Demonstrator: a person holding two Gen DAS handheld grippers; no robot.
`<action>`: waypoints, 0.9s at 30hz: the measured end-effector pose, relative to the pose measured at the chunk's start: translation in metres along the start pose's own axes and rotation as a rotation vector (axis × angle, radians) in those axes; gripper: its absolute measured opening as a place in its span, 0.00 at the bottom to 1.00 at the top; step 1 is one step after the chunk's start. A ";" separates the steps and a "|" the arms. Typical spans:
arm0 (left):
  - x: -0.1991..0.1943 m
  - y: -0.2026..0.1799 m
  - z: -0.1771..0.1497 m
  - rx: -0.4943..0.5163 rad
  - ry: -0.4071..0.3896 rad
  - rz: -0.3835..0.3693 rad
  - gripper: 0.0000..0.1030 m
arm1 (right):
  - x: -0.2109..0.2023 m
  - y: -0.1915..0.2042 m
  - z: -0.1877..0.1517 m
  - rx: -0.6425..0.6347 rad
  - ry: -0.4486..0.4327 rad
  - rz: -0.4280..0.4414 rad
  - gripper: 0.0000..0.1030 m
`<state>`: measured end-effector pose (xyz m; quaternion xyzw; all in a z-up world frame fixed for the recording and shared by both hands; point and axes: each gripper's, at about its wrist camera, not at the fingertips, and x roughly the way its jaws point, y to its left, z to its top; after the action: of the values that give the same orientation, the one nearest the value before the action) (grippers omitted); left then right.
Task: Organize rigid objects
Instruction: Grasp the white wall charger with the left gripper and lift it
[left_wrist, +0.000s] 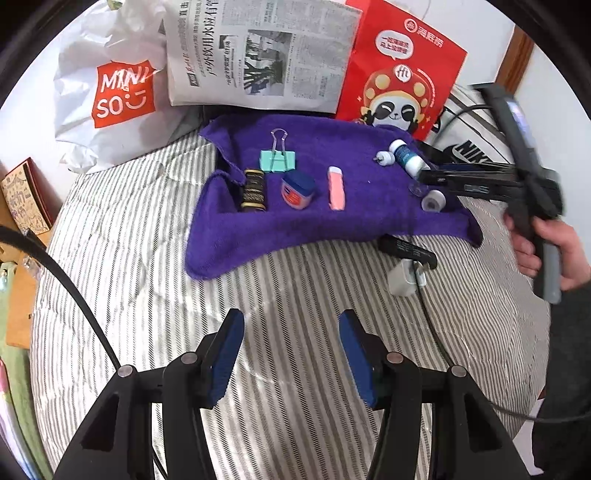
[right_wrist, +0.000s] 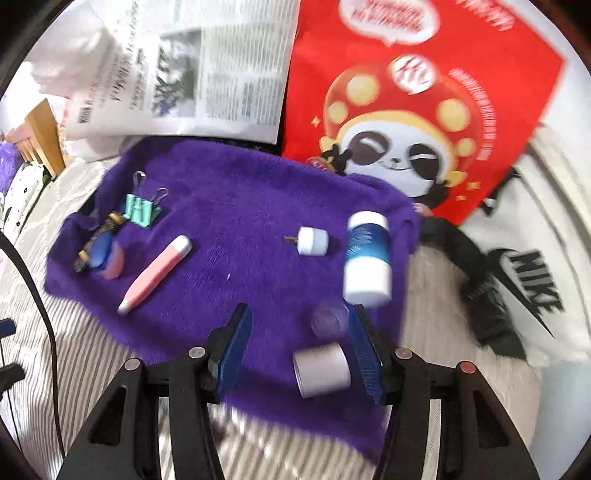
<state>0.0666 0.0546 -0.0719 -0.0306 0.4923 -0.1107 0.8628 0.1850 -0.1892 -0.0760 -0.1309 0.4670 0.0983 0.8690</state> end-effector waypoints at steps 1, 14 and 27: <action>0.002 -0.003 -0.002 0.002 0.002 -0.006 0.50 | -0.011 -0.004 -0.008 0.009 -0.016 -0.002 0.57; 0.044 -0.080 -0.001 0.110 0.036 0.036 0.50 | -0.075 -0.060 -0.102 0.154 -0.082 0.007 0.59; 0.087 -0.120 0.010 0.079 0.012 0.091 0.49 | -0.067 -0.076 -0.158 0.271 -0.071 0.111 0.59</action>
<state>0.0987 -0.0818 -0.1204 0.0265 0.4938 -0.0910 0.8644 0.0468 -0.3143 -0.0934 0.0170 0.4513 0.0867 0.8880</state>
